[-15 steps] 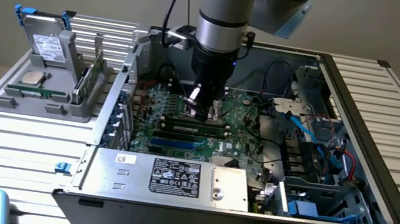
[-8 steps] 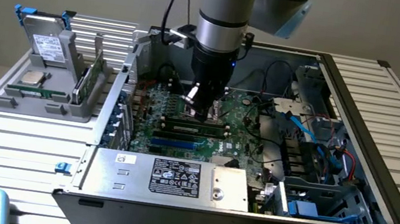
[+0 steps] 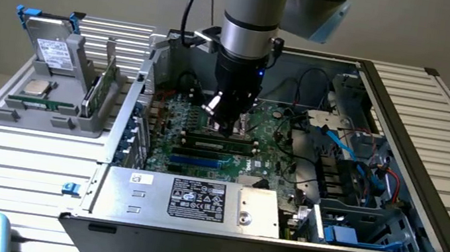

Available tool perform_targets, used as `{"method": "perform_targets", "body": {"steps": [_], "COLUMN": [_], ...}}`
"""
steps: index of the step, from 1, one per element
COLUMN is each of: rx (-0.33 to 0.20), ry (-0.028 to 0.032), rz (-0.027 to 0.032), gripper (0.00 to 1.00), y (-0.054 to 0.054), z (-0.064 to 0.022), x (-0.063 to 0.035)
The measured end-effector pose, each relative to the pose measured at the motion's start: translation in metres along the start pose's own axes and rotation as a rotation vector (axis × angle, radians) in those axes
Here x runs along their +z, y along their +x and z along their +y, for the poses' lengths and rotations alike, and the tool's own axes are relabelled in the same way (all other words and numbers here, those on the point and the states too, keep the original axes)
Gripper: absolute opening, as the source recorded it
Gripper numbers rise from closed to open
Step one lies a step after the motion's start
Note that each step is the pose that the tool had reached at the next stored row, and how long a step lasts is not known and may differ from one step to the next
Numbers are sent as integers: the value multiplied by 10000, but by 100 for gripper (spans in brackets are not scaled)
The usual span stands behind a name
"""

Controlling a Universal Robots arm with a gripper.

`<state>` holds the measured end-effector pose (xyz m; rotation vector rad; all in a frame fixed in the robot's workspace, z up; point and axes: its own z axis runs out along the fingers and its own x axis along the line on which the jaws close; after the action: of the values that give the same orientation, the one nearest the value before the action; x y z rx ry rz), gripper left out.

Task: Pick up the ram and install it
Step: 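Press down the ram until it locks into place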

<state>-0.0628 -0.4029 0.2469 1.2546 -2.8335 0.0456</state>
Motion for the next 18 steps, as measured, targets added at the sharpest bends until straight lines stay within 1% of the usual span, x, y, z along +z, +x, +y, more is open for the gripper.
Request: {"method": "perform_targets", "body": {"steps": [13,18], "rx": [2018,2624], "ry": [-102,-114], "rz": [19,19], "gripper": [11,11], "y": [0,0], "z": [0,0], "x": [0,0]}}
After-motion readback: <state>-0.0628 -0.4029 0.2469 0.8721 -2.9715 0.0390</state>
